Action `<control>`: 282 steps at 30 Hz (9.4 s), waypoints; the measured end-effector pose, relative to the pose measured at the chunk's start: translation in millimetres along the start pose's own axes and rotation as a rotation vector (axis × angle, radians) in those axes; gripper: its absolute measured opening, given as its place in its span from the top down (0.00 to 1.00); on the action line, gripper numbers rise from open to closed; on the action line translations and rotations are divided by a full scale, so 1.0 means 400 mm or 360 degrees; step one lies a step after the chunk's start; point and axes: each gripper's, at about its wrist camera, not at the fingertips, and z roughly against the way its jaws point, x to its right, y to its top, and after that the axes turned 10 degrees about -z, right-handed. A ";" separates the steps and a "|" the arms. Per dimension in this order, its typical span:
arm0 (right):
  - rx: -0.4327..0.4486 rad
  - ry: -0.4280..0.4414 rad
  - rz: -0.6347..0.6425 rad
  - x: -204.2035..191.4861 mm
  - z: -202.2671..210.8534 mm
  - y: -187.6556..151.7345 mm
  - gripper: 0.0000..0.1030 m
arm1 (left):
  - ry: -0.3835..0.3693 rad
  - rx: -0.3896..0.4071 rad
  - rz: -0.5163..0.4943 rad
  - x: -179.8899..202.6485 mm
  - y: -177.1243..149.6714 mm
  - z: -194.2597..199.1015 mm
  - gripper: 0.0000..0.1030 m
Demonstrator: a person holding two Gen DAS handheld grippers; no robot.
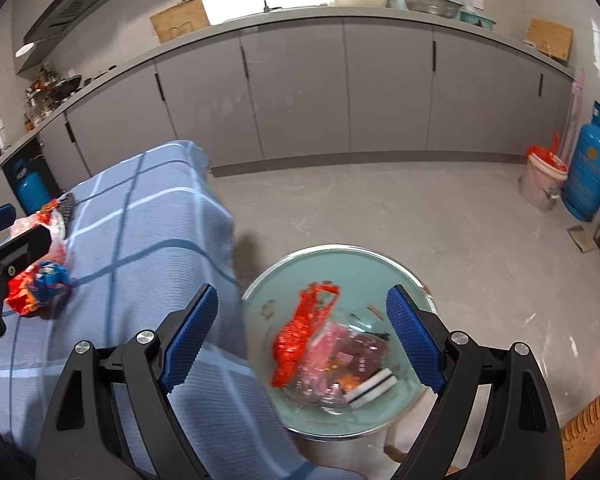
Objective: Collect trash
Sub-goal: 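Move both grippers back over the table toward the paper cup, then grasp the white paper cup with the left gripper while the right gripper grasps the clear plastic bag, then carry the cup and plastic bag over the teal bucket and open both grippers, then move both grippers back over the table toward the remaining trash, then grasp the colorful wrapper with the right gripper while the left gripper grasps the white glove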
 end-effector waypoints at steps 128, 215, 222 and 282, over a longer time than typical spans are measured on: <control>-0.0245 0.0611 0.0595 -0.639 -0.124 -0.040 0.76 | 0.0245 -0.0441 0.0790 -0.549 -0.353 -0.087 0.47; -0.0104 -0.0023 -0.0104 0.119 -0.044 -0.014 0.37 | -0.0325 -0.0114 0.0087 0.049 0.068 -0.147 0.11; -0.0082 0.0192 0.0022 -0.053 -0.029 0.014 0.34 | -0.0087 -0.0118 0.0214 -0.122 -0.025 -0.075 0.06; -0.0494 0.0823 0.0721 -0.546 0.060 -0.159 0.87 | 0.0443 -0.0499 0.0657 -0.568 -0.382 -0.032 0.06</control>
